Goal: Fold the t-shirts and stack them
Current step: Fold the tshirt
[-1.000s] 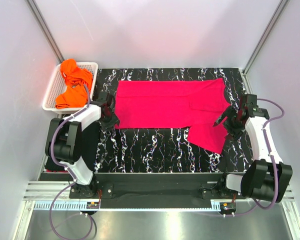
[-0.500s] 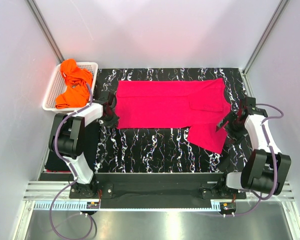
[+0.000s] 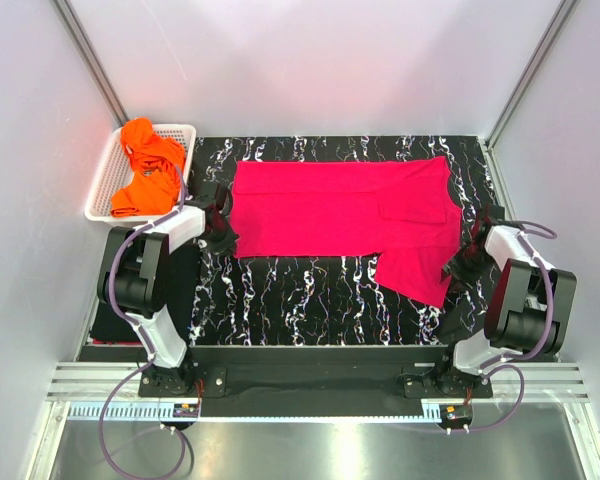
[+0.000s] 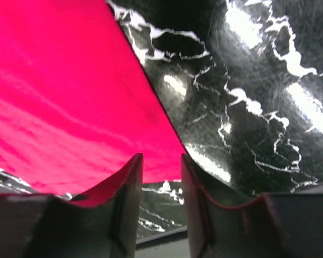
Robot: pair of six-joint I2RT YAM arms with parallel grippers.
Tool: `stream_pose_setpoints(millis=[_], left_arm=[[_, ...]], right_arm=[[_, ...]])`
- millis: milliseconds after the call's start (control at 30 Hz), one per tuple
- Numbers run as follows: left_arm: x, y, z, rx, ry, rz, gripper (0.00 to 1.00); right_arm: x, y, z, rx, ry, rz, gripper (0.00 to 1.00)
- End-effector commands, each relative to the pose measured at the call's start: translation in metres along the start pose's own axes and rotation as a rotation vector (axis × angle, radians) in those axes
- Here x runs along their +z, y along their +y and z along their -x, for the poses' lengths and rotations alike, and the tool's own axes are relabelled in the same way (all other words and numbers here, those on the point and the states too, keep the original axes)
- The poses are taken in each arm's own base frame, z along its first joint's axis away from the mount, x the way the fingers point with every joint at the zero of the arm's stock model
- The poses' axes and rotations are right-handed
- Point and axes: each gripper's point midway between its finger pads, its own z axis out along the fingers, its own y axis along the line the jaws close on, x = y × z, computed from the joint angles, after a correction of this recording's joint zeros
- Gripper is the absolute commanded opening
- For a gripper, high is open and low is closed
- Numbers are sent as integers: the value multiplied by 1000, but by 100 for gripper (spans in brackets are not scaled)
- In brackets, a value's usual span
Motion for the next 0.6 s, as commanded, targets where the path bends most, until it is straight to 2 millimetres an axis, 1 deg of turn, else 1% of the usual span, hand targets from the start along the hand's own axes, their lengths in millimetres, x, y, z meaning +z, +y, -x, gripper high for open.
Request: stream_pose_setpoints(millis=[0,167,333,467,567], left_arm=[[-13,-14,6,21,-21,-80,0],[-14,-15,3,28,-9,-96,0],[-16,-18,2,35,-2,-112,0],[-18,-19,3,40,-7,-115,0],[-18,-17,2,34,-5,-113,0]], right_arm=[[5,-6,17,-19,-91,-35,39],[13,-4,25,-14,-112,-40,39],[21,4,32,-16,-123,-11,40],[29,5,34,-18,-107,-14,40],[34,6,30,-3,-81,-15,40]])
